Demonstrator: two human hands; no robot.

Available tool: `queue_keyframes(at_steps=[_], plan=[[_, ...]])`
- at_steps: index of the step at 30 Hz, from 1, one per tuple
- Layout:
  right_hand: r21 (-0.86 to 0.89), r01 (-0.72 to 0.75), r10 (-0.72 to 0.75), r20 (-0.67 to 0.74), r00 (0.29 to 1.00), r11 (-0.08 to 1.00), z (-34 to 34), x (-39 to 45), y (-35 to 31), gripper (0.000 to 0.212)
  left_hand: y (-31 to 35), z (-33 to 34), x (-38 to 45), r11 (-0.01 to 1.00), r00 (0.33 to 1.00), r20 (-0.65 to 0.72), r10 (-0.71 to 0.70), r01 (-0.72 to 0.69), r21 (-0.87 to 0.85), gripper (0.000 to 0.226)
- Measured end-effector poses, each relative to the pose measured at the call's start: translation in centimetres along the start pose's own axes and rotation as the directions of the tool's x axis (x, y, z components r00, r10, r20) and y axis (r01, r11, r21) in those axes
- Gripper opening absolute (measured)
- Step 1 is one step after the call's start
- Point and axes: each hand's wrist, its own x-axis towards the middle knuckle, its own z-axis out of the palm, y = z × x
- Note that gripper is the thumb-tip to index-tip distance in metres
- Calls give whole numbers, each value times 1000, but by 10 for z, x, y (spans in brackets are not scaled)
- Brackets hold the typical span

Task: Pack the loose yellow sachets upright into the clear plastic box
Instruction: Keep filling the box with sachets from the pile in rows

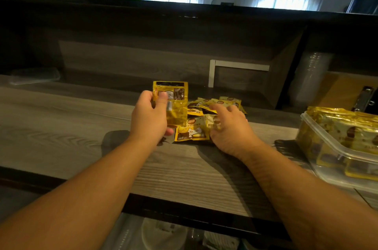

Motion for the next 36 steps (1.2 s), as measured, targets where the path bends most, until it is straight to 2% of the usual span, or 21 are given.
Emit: queue_keyframes(at_steps=[4, 6, 8, 10, 13, 15, 17, 21, 23, 25, 26, 28, 30, 34, 36], plan=[[205, 65, -16, -232, 972, 977, -8, -5, 4, 74, 6, 4, -1, 982, 987, 110, -121, 135, -129, 18], [314, 58, 51, -329, 943, 947, -12, -5, 6, 73, 8, 4, 0, 956, 969, 181, -167, 204, -212, 17], [486, 47, 157, -370, 916, 873, -16, -6, 6, 72, 6, 4, 0, 958, 964, 206, -166, 207, -198, 19], [701, 23, 270, -305, 913, 713, -21, -9, 5, 63, 4, 3, 1, 983, 975, 182, -130, 150, -104, 19], [874, -76, 309, -87, 947, 479, -27, -13, 4, 25, 1, 2, 0, 995, 981, 177, -83, 92, -43, 18], [934, -122, 275, 27, 961, 335, -29, -13, 4, 17, 0, 1, 0, 996, 978, 197, -67, 77, -45, 17], [954, -141, 257, 72, 964, 263, -30, -14, 4, 18, -1, 2, 1, 997, 979, 198, -43, 56, -61, 19], [959, -141, 253, 76, 964, 247, -29, -12, 4, 21, -3, 2, 5, 987, 981, 187, -59, 86, -137, 29], [966, -185, 221, 143, 965, 180, -33, -13, 9, 25, -2, 7, 3, 979, 980, 193, -52, 89, -184, 41], [952, -263, 160, 238, 958, 158, -34, -14, 7, 28, 1, 4, 0, 953, 978, 205, -48, 106, -283, 55], [940, -297, 123, 279, 952, 167, -34, -15, 6, 29, 3, 2, -3, 928, 971, 237, -42, 126, -350, 53], [923, -341, 62, 335, 940, 181, -33, -17, 3, 32, 7, -1, -9, 870, 952, 305, -23, 170, -463, 29], [909, -374, 28, 376, 926, 185, -31, -18, 1, 34, 8, -3, -11, 832, 943, 330, -36, 211, -513, 23], [891, -393, -6, 405, 914, 228, -29, -18, -1, 30, 13, -3, -12, 853, 908, 411, -84, 278, -441, 22], [887, -392, -22, 410, 912, 244, -28, -18, -1, 28, 13, -4, -13, 904, 909, 410, -81, 240, -353, 19]])
